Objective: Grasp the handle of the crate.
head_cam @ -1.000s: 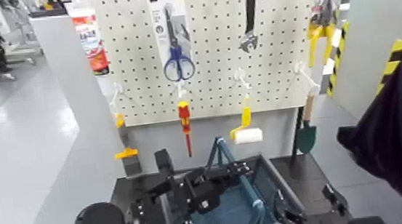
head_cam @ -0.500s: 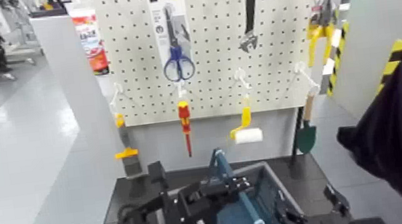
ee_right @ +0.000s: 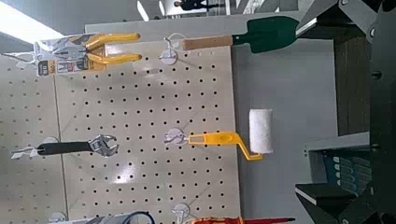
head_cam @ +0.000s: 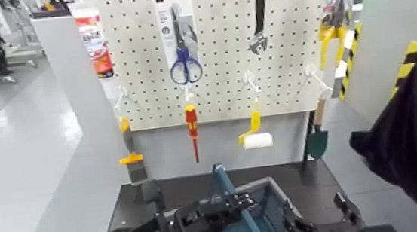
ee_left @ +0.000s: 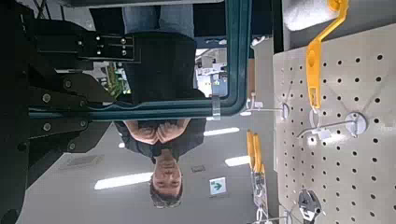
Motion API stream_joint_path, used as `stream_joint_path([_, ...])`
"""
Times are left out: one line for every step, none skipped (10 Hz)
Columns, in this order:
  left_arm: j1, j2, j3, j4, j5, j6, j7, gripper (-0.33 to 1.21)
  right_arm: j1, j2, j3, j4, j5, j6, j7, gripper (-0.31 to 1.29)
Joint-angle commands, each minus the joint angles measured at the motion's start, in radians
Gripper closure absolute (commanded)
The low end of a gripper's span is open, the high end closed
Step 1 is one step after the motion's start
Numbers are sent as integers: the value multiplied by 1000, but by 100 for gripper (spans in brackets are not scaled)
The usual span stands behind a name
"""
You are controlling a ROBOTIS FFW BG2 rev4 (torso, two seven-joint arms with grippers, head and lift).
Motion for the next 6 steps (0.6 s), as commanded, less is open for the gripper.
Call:
stream_joint_path([4,1,0,-3,7,8,0,118,-2,-3,2,-1,-2,12,-5,14])
stream_joint_path([4,4,-2,-3,10,10,0,118,-2,-3,2,-1,-2,12,-6,14])
stream_joint_path([2,6,-5,-2,12,10,0,118,-2,-5,4,-3,-2,12,-6,14])
stream_joint_path([1,7,-8,-2,13,10,0,118,-4,-5,2,-3,-2,11,-6,14])
stream_joint_path([-1,7,-9,-2,13,10,0,118,-4,-5,1,-4,0,17,-6,14])
stream_joint_path([-1,7,-9,0,13,10,0,118,-4,-5,1,-4,6,12,-6,14])
